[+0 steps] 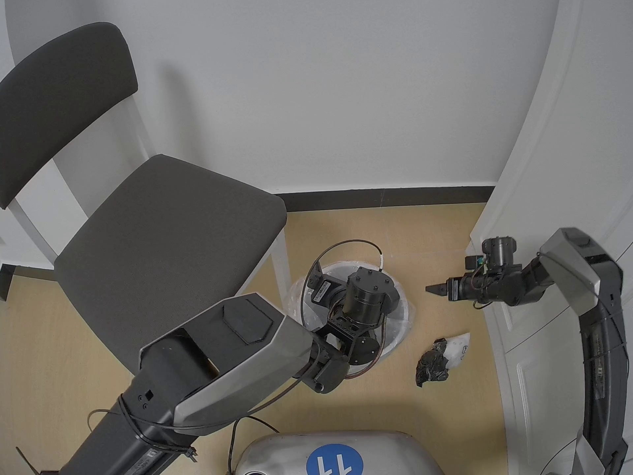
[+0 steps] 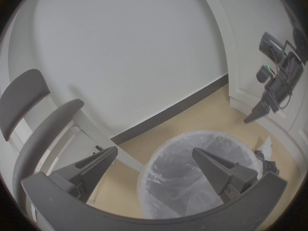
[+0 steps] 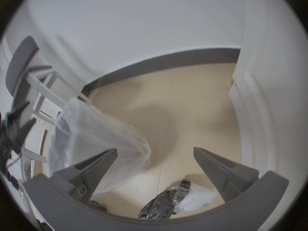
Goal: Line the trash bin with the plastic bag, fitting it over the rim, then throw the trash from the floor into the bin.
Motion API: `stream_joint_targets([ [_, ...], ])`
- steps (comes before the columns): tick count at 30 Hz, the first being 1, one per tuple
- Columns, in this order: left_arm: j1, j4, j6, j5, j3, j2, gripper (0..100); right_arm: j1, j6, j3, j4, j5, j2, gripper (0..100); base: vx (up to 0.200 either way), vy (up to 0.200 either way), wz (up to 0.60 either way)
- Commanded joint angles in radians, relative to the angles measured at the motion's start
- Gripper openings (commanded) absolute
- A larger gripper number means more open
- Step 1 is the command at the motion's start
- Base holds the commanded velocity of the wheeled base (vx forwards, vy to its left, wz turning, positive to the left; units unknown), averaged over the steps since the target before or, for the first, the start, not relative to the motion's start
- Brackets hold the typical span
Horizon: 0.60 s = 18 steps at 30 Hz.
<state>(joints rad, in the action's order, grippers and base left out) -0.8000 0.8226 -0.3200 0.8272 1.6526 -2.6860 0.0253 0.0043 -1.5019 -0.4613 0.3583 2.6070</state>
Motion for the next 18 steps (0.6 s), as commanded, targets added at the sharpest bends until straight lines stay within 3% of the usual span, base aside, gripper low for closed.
stream_joint_targets([
  [1, -0.050, -0.003, 0.053, -0.007, -0.189, 0.221, 100, -0.036, 0.054, 0.160, 0.049, 0.042, -0.306, 100, 0.000, 0.000, 0.00],
  [3, -0.051, -0.003, 0.055, -0.007, -0.192, 0.225, 100, -0.036, 0.056, 0.164, 0.053, 0.042, -0.312, 100, 0.000, 0.000, 0.00],
  [4, -0.070, -0.005, 0.088, -0.011, -0.293, 0.319, 100, -0.025, 0.065, 0.215, 0.165, 0.034, -0.453, 100, 0.000, 0.000, 0.00],
  [8, -0.091, -0.005, 0.130, -0.054, -0.415, 0.442, 100, 0.004, 0.068, 0.292, 0.265, -0.015, -0.587, 100, 0.000, 0.000, 0.00],
  [10, -0.102, -0.005, 0.162, -0.122, -0.514, 0.543, 100, 0.045, 0.083, 0.373, 0.265, -0.105, -0.657, 100, 0.000, 0.000, 0.00],
  [11, -0.104, -0.003, 0.173, -0.169, -0.590, 0.617, 100, 0.071, 0.100, 0.430, 0.254, -0.183, -0.694, 100, 0.000, 0.000, 0.00],
  [18, -0.051, 0.033, 0.277, -0.335, -0.899, 0.905, 100, 0.134, 0.122, 0.698, 0.061, -0.430, -0.815, 100, 0.000, 0.000, 0.00],
])
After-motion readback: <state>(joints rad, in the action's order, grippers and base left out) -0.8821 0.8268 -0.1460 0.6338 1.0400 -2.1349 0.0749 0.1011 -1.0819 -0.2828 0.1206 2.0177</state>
